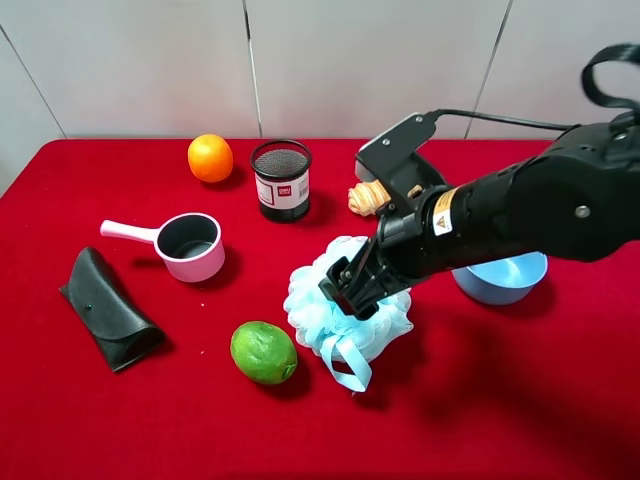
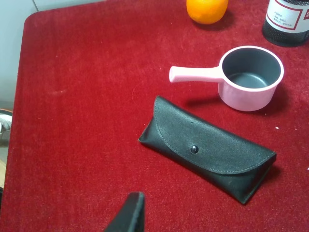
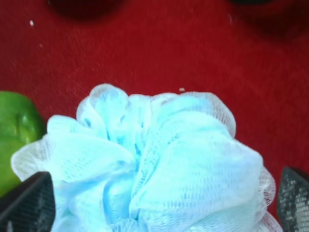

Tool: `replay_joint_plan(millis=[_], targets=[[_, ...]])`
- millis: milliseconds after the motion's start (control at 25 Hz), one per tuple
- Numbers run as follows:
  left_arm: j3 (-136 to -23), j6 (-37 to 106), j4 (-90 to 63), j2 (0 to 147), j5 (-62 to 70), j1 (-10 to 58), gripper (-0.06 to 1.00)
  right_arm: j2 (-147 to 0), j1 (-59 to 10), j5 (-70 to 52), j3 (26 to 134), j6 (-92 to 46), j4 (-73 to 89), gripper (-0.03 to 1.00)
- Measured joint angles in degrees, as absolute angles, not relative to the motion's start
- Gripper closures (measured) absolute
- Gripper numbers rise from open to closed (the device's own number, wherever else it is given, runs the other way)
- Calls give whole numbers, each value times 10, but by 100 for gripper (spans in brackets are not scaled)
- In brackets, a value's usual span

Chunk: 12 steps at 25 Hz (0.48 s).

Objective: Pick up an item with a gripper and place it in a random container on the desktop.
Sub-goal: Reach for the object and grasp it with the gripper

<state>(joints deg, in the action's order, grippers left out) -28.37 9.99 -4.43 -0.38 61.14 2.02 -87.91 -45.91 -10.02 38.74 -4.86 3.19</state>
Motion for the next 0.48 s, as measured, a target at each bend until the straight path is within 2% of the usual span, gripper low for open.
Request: replay_joint_plan(millis=[480], targets=[[-284, 100, -44, -4, 611, 20, -4, -931, -459, -100, 388, -49, 32, 27]])
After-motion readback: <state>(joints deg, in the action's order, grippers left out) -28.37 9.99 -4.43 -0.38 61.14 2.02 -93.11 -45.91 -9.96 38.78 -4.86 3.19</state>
